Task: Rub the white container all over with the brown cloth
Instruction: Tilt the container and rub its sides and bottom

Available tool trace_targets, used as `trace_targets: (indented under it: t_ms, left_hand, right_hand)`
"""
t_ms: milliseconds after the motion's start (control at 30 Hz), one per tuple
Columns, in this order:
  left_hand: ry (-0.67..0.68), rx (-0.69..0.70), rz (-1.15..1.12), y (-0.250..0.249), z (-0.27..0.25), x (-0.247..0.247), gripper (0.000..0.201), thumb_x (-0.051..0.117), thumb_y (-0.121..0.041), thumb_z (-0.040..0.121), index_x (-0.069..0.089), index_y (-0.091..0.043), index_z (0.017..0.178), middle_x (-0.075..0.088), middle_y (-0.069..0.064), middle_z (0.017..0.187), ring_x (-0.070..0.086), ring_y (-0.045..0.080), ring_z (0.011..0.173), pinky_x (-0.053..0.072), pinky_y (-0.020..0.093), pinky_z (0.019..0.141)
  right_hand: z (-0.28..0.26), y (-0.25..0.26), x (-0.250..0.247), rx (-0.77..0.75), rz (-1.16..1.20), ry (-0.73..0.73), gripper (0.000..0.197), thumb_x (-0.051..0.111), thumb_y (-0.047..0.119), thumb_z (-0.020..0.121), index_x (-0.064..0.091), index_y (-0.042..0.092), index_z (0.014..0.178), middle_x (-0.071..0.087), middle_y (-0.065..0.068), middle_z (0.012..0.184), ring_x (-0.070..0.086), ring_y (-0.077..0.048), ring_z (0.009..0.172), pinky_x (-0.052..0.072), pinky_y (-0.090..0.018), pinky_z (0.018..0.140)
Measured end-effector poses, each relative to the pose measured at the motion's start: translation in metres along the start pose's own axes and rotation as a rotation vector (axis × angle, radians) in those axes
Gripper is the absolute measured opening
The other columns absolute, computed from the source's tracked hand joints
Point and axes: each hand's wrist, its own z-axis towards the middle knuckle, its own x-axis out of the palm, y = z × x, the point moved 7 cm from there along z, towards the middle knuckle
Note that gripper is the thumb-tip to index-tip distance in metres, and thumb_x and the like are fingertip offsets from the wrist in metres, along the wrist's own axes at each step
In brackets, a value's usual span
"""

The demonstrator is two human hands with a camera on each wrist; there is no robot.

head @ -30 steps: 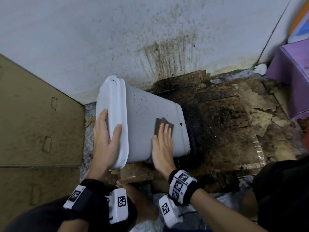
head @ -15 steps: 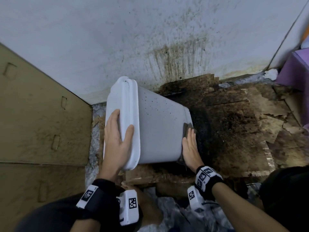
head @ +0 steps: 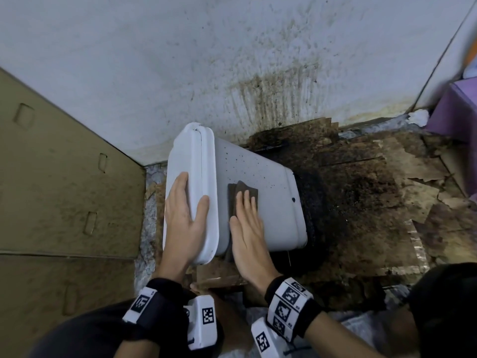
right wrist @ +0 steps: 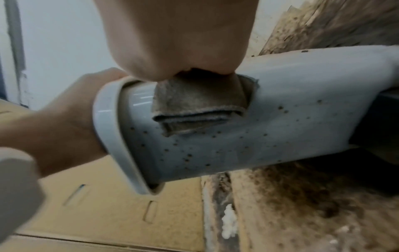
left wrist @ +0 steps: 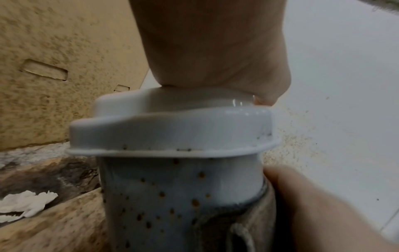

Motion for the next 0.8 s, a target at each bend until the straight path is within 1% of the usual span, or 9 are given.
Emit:
trace_targets:
  t_ms: [100, 167, 333, 433, 500, 567, 700, 733, 800]
  left_hand:
    - [0.001, -0.008, -0.013, 0.0, 0.0, 0.0, 0.071, 0.045, -0.049, 0.102, 0.024, -0.023, 0.164, 0.025, -0.008, 0.168, 0.021, 0.009, 0.154, 0.021, 0.048, 0.129]
    - [-0.002, -0.009, -0.021, 0.001, -0.001, -0.001, 0.071, 0.046, -0.049, 0.102, 0.024, -0.023, 0.164, 0.026, -0.009, 0.168, 0.022, 0.009, 0.154, 0.021, 0.047, 0.129]
    - [-0.016, -0.032, -0.045, 0.003, -0.001, -0.005, 0.07, 0.047, -0.049, 0.1, 0.026, -0.026, 0.163, 0.028, -0.013, 0.166, 0.024, 0.008, 0.154, 0.022, 0.046, 0.129]
    - [-0.019, -0.023, -0.04, 0.0, -0.002, -0.005, 0.07, 0.048, -0.049, 0.1, 0.028, -0.026, 0.163, 0.03, -0.011, 0.166, 0.026, 0.009, 0.153, 0.024, 0.047, 0.128]
    - [-0.02, -0.018, -0.034, -0.001, -0.003, -0.004, 0.07, 0.047, -0.049, 0.1, 0.027, -0.025, 0.163, 0.029, -0.01, 0.166, 0.025, 0.009, 0.154, 0.023, 0.047, 0.129]
    - [-0.013, -0.025, -0.024, 0.0, -0.003, -0.004, 0.071, 0.046, -0.05, 0.1, 0.026, -0.026, 0.163, 0.028, -0.011, 0.167, 0.024, 0.009, 0.154, 0.022, 0.046, 0.129]
    - [-0.01, -0.033, -0.024, 0.004, -0.004, -0.007, 0.071, 0.045, -0.052, 0.1, 0.024, -0.027, 0.164, 0.026, -0.012, 0.167, 0.023, 0.009, 0.155, 0.023, 0.049, 0.128]
    - [-0.01, -0.035, -0.02, 0.005, -0.004, -0.007, 0.072, 0.045, -0.052, 0.1, 0.024, -0.028, 0.164, 0.026, -0.012, 0.167, 0.024, 0.01, 0.155, 0.024, 0.05, 0.128]
    - [-0.011, -0.032, -0.019, 0.005, -0.003, -0.008, 0.072, 0.044, -0.052, 0.1, 0.023, -0.028, 0.165, 0.025, -0.012, 0.168, 0.023, 0.011, 0.155, 0.024, 0.051, 0.128]
  right_hand:
    - [-0.003, -0.01, -0.01, -0.076, -0.123, -0.001, 0.055, 0.018, 0.034, 0.112, -0.002, 0.033, 0.163, -0.009, 0.023, 0.169, -0.011, 0.007, 0.153, -0.007, -0.022, 0.123]
    - [-0.003, -0.031, -0.018, -0.065, -0.16, -0.015, 0.054, 0.018, 0.032, 0.113, -0.001, 0.031, 0.163, -0.007, 0.023, 0.169, -0.008, 0.006, 0.154, -0.003, -0.025, 0.125]
    - [0.002, -0.118, -0.048, 0.083, -0.201, -0.061, 0.054, 0.019, 0.028, 0.113, -0.006, 0.025, 0.161, -0.014, 0.013, 0.169, -0.01, 0.002, 0.155, 0.0, -0.035, 0.13]
    - [0.004, -0.147, -0.056, 0.24, -0.128, -0.069, 0.056, 0.02, 0.027, 0.113, -0.011, 0.021, 0.159, -0.021, 0.007, 0.167, -0.015, -0.005, 0.156, -0.006, -0.032, 0.128]
    - [0.004, -0.141, -0.051, 0.258, -0.13, -0.046, 0.054, 0.016, 0.026, 0.113, -0.016, 0.02, 0.155, -0.023, 0.001, 0.167, -0.021, -0.007, 0.153, -0.012, -0.028, 0.126]
    - [0.003, -0.13, -0.043, 0.179, -0.186, -0.027, 0.051, 0.009, 0.03, 0.108, -0.02, 0.023, 0.15, -0.027, 0.001, 0.163, -0.027, -0.011, 0.151, -0.015, -0.029, 0.124]
    - [-0.006, -0.12, -0.026, 0.087, -0.232, -0.093, 0.067, 0.006, 0.041, 0.103, -0.004, 0.011, 0.162, -0.018, -0.001, 0.169, -0.02, -0.015, 0.157, -0.005, -0.042, 0.129]
    - [-0.007, -0.11, -0.022, 0.083, -0.216, -0.106, 0.068, 0.006, 0.043, 0.101, -0.003, 0.014, 0.162, -0.016, 0.001, 0.169, -0.019, -0.013, 0.157, -0.004, -0.041, 0.129]
    - [-0.01, -0.079, -0.014, 0.045, -0.122, -0.121, 0.066, 0.008, 0.048, 0.101, -0.005, 0.024, 0.161, -0.016, 0.01, 0.168, -0.018, -0.004, 0.155, -0.009, -0.032, 0.127]
